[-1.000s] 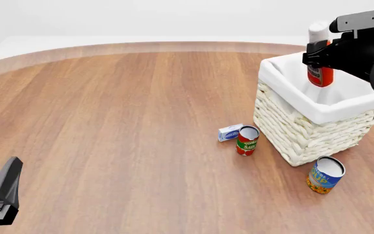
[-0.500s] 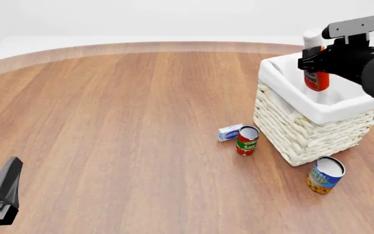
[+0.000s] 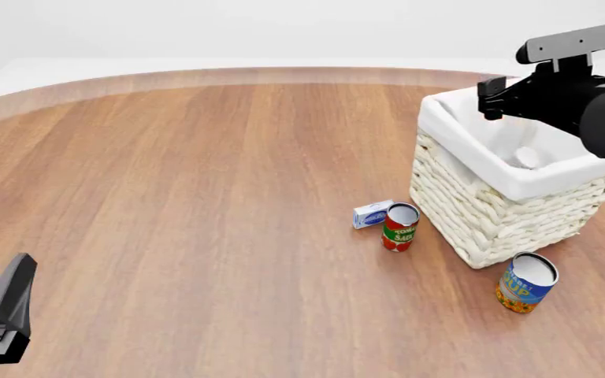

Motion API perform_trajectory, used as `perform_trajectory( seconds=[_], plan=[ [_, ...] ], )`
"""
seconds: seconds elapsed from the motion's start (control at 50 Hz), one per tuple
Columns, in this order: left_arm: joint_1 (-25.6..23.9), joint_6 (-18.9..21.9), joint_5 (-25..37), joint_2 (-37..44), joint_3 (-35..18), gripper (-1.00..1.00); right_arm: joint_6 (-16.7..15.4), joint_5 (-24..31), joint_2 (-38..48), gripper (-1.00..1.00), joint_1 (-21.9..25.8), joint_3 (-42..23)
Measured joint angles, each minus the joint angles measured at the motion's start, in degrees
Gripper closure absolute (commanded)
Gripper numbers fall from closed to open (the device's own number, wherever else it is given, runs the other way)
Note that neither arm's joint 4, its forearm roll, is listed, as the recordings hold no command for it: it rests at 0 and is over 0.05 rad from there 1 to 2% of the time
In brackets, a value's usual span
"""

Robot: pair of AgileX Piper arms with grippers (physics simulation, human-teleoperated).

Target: Pick up the ketchup, and put it in the basket.

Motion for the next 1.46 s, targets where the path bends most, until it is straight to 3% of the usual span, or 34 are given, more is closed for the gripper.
perform_trajectory(
  seconds=[0.54, 1.04, 1.18, 1.46],
  plan=[
    [0.0, 0.0, 0.0, 0.0, 0.0, -1.00, -1.2, -0.3, -1.0, -1.00, 1.2, 0.4],
    [0.0, 0.0, 0.0, 0.0, 0.0, -1.00, -7.0, 0.6, -8.3, -1.00, 6.6, 2.7],
    [0.0, 0.0, 0.0, 0.0, 0.0, -1.00, -10.6, 0.4, -11.5, -1.00, 10.4, 4.7],
    [0.0, 0.0, 0.0, 0.0, 0.0, -1.00, -22.9, -1.8, -18.4, -1.00, 22.4, 12.5]
  ],
)
